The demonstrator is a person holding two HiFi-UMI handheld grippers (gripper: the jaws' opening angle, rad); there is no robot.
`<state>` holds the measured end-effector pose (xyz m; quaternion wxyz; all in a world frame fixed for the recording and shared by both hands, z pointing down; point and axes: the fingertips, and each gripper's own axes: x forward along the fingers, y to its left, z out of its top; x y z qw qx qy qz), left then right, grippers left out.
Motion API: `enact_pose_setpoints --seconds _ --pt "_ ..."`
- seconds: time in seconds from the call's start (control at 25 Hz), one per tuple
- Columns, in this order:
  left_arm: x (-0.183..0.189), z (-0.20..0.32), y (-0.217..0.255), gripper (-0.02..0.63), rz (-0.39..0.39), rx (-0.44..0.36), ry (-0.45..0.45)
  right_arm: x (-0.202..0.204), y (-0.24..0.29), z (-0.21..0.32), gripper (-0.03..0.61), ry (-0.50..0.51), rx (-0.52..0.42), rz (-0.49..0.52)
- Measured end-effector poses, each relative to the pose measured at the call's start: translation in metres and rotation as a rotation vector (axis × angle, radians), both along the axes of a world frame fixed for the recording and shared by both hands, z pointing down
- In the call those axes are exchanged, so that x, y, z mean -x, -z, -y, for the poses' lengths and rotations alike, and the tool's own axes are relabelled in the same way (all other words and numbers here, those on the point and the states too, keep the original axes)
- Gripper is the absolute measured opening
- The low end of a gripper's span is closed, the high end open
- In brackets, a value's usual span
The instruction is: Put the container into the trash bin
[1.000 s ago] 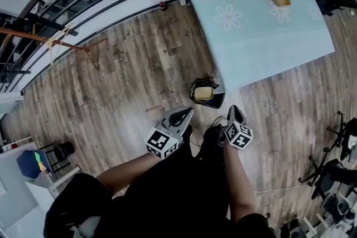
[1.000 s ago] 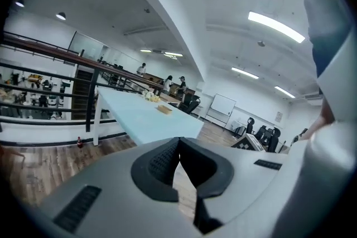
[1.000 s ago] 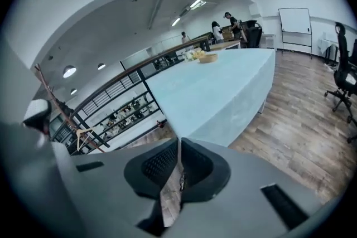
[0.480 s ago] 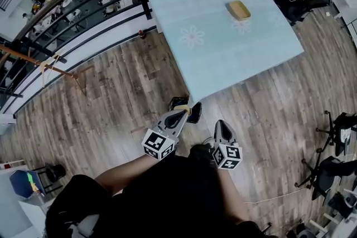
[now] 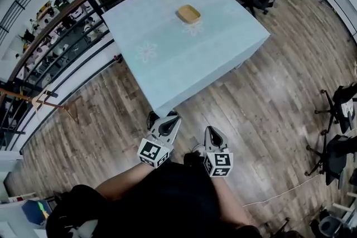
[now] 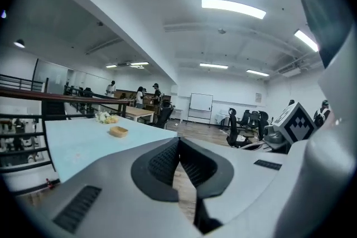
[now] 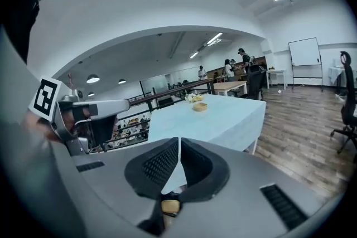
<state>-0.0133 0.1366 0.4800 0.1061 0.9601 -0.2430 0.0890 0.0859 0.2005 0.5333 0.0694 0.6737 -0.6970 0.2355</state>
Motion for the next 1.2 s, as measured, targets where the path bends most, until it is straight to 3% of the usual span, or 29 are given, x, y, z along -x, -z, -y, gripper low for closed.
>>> enact_pose_setpoints --seconds 0.32,0.52,0.8,0.96,1.2 --pt "-0.133 -0.044 0.003 0.014 -0.006 0.012 -0.165 -0.110 0.008 -0.051 0.037 -0.100 -0.028 0.006" --pt "-0.185 -0.053 0.002 0.015 -0.023 0.019 -0.258 -0.148 0.021 -0.062 0.038 -0.152 -0.146 0.079" --pt "-0.258 -0.061 -0.013 0.014 -0.035 0.072 -0.343 -0.210 0.024 -0.081 0.038 -0.262 -0.167 0.074" --pt "-0.302 -0.037 -0.013 0.015 -0.063 0.082 -0.375 -0.248 0.021 -0.060 0.038 -0.286 -0.145 0.062" --pt "-0.367 0.039 -0.021 0.015 -0.094 0.123 -0.339 -0.323 0.014 0.006 0.038 -0.317 -0.046 0.018"
